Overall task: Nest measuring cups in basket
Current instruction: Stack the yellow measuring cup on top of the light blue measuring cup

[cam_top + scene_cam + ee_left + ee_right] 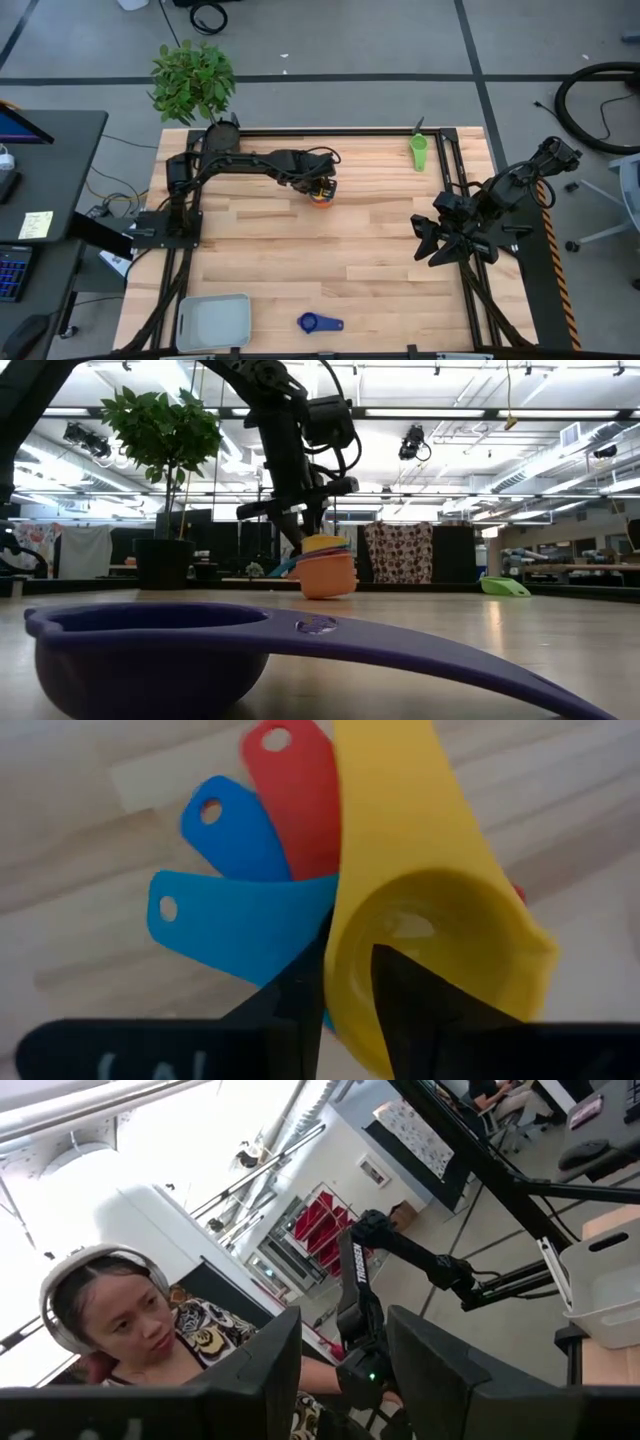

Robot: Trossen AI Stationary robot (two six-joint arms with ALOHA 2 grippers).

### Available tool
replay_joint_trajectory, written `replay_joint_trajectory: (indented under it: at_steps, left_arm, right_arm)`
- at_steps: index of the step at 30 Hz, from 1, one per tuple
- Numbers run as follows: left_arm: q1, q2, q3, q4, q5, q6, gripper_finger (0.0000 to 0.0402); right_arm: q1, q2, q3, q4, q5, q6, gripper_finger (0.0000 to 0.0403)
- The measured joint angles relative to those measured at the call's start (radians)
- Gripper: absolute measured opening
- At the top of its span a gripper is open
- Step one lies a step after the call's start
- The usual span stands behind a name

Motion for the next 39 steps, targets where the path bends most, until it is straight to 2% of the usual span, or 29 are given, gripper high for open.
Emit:
replay_joint_trajectory:
  at_steps: [8,18,28,31,36,39]
  left_arm:
    - [-0.002,-0.038,-0.002,-0.003,-0.017,0.074,0.0093]
    - [-0.006,-0.051,-0.002,-0.004,-0.021,0.078,0.0094]
    - [-0.005,-0.2,-0.001,-0.026,-0.024,0.182,0.0094]
    - [-0.005,-0.235,-0.001,-0.072,-0.023,0.181,0.0094]
    - [-0.005,-0.248,-0.001,-0.244,-0.021,0.159,0.0094]
    - [-0.012,-0.241,-0.001,-0.362,-0.03,0.127,0.0094]
  right_arm:
    - [0.0,0.0,0.0,0.0,0.0,-0.002,0.0155]
    - [0.0,-0.002,0.0,-0.001,0.0,-0.039,0.0155]
    - [-0.016,0.023,0.0,-0.041,0.005,-0.163,0.0155]
    - [-0.045,0.026,0.0,-0.114,0.082,-0.2,0.0155]
    - [-0.115,0.037,0.0,-0.26,0.305,-0.174,0.0155]
    - [-0.18,0.063,0.0,-0.296,0.343,-0.155,0.0155]
